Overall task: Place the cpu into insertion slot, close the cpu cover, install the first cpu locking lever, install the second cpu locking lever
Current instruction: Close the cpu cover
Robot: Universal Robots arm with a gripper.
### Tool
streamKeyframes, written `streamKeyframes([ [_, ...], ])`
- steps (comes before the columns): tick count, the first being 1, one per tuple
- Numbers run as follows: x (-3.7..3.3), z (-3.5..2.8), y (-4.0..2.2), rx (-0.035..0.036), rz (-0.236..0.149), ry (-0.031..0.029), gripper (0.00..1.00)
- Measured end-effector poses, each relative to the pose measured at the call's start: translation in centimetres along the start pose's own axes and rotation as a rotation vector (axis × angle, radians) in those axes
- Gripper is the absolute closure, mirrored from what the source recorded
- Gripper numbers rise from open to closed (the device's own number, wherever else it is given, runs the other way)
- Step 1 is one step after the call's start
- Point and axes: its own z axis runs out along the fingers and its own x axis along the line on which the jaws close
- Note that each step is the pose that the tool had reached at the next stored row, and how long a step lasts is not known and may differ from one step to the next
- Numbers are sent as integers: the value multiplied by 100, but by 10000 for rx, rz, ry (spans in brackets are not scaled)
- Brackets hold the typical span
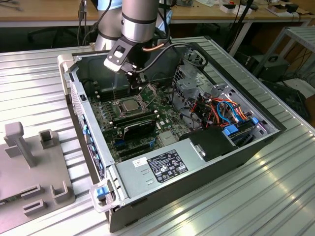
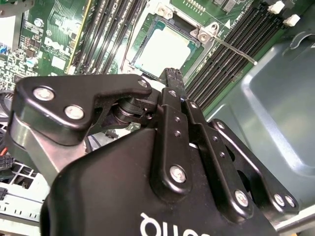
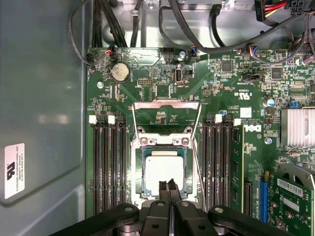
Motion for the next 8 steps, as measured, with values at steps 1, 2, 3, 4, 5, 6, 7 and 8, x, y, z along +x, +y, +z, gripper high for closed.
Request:
streamKeyframes([
  [1, 0, -15, 1, 0, 0, 1, 89],
  [2, 0, -29, 1, 0, 0, 0, 89],
  [3, 0, -39, 2, -1, 0, 0, 89],
  [4, 0, -50, 2, 0, 0, 0, 89],
  [5, 0, -56, 2, 0, 0, 0, 89],
  [6, 0, -56, 3, -2, 0, 2, 89],
  [7, 0, -56, 3, -2, 0, 2, 89],
  [8, 0, -56, 4, -1, 0, 1, 89],
])
